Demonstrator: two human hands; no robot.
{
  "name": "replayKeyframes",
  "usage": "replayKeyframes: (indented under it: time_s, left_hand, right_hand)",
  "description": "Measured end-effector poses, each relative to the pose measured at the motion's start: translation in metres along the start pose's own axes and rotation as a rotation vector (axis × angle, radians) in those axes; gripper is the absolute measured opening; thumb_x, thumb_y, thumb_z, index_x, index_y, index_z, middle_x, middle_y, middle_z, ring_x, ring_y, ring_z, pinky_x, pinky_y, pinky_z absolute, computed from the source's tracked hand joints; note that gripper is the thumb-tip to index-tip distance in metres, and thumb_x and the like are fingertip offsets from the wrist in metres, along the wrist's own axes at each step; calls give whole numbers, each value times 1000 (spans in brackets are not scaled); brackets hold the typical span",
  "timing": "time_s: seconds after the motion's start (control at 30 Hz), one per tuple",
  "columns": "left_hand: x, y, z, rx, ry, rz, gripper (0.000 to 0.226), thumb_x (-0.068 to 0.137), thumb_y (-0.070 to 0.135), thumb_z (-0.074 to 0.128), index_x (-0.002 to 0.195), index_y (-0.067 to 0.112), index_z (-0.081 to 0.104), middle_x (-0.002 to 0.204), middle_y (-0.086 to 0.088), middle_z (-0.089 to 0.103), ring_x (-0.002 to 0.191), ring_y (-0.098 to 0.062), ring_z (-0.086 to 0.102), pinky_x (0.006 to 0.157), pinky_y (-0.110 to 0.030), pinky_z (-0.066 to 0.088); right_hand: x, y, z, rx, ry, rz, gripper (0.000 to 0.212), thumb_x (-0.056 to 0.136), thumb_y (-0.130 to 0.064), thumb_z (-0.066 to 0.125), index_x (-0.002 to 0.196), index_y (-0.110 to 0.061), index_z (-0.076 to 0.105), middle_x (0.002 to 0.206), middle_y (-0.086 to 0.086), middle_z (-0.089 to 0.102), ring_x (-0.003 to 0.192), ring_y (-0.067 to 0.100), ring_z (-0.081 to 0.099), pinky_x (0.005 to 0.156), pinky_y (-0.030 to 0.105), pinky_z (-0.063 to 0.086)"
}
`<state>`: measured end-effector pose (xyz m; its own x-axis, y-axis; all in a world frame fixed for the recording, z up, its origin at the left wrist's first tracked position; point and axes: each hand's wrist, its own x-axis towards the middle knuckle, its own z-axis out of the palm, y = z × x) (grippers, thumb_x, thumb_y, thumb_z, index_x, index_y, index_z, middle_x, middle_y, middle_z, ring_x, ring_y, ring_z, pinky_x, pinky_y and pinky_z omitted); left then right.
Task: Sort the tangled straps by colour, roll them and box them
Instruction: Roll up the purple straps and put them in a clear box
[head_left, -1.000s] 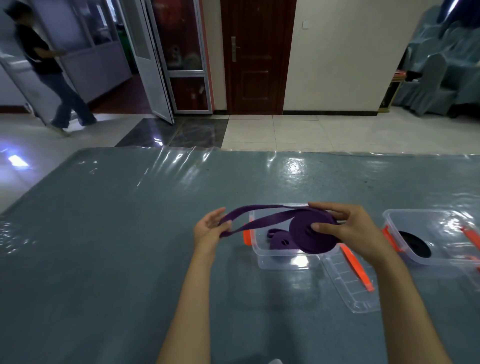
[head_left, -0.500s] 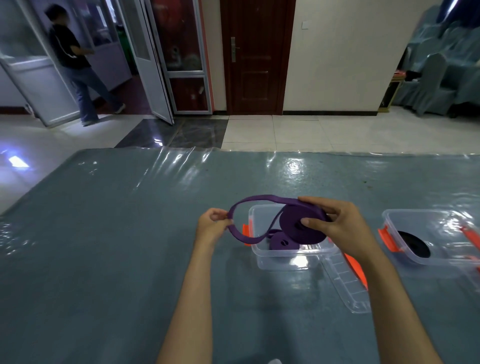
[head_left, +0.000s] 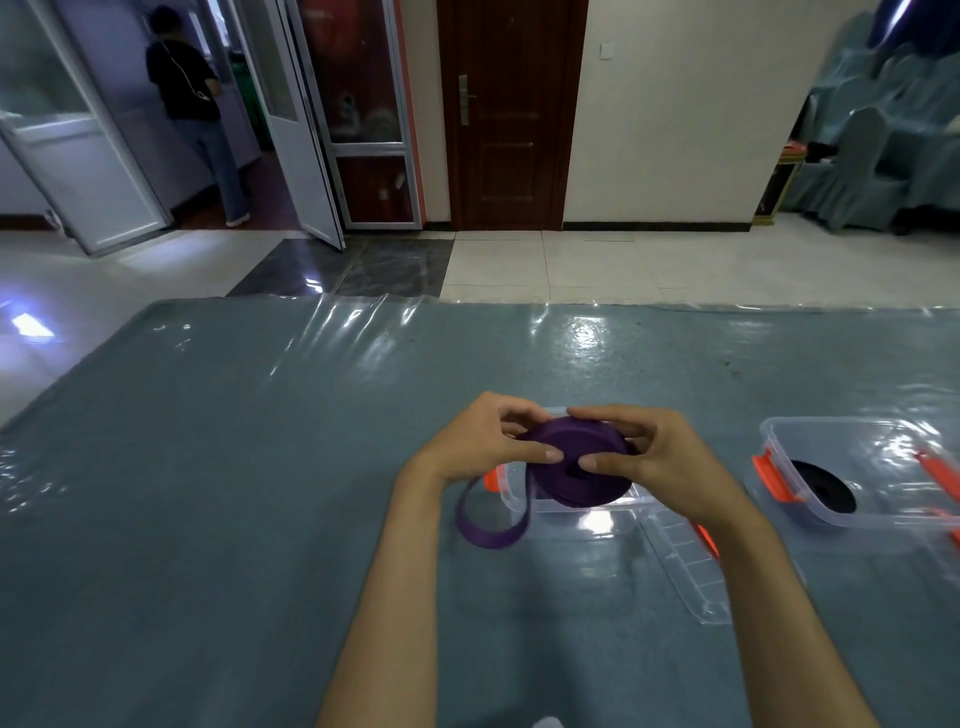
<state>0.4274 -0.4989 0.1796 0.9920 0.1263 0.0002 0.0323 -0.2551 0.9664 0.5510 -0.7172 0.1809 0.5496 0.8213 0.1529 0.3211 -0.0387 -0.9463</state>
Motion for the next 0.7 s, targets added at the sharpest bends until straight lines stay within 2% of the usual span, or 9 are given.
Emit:
replayKeyframes:
  time_s: [0.13,0.27,0.33,0.4,0.5,0.6,0.7]
  left_hand:
    - [-7,4,-5,17,-20,37,28,78,22,93,104,28,82,101,0,82,97,-18,78,92,-29,60]
    - [-9,10,-8,4,21,58,33,76,18,94,107,25,81,100,-1,81,95,-18,78,89,-27,60]
    - [-9,14,-8,-41,58,81,41,75,17,95,112,25,78,99,-2,81,91,-17,78,84,-23,59]
    - [-8,17,-7,-89,104,106,42,74,20,97,108,27,73,94,-1,80,87,-15,77,79,-21,58]
    - [-5,19,-6,-115,164,172,30,80,19,92,103,26,75,100,-3,80,93,-16,77,84,-24,59]
    - [-4,19,-12,-138,123,191,37,87,11,85,122,22,78,115,-2,80,109,-18,76,93,-25,58]
    - [-3,20,-11,-172,141,202,35,85,11,87,118,23,80,112,-4,80,106,-19,77,91,-24,58]
  right_hand:
    - [-6,-9,-4,72,-68,62,45,88,-37,81,131,-45,71,107,2,82,100,20,79,77,30,64]
    - [-5,-13,-1,88,-73,60,41,93,-38,73,132,-48,69,102,6,82,96,25,80,74,37,67]
    - [-3,-14,1,98,-124,60,45,90,-36,77,134,-47,68,108,5,81,99,26,79,75,41,67]
    - [-3,-14,0,136,-147,57,55,84,-34,86,135,-43,69,111,8,81,101,29,79,75,41,67]
    - [-3,-16,-4,168,-7,-5,62,76,-42,93,134,-36,71,111,9,81,99,31,79,71,35,65]
    - [-3,-18,-11,163,110,-49,62,76,-47,93,133,-34,71,113,6,81,95,27,80,69,34,65]
    - [-3,-16,-11,182,128,-64,55,73,-45,95,120,-32,71,108,9,81,92,29,80,70,33,64]
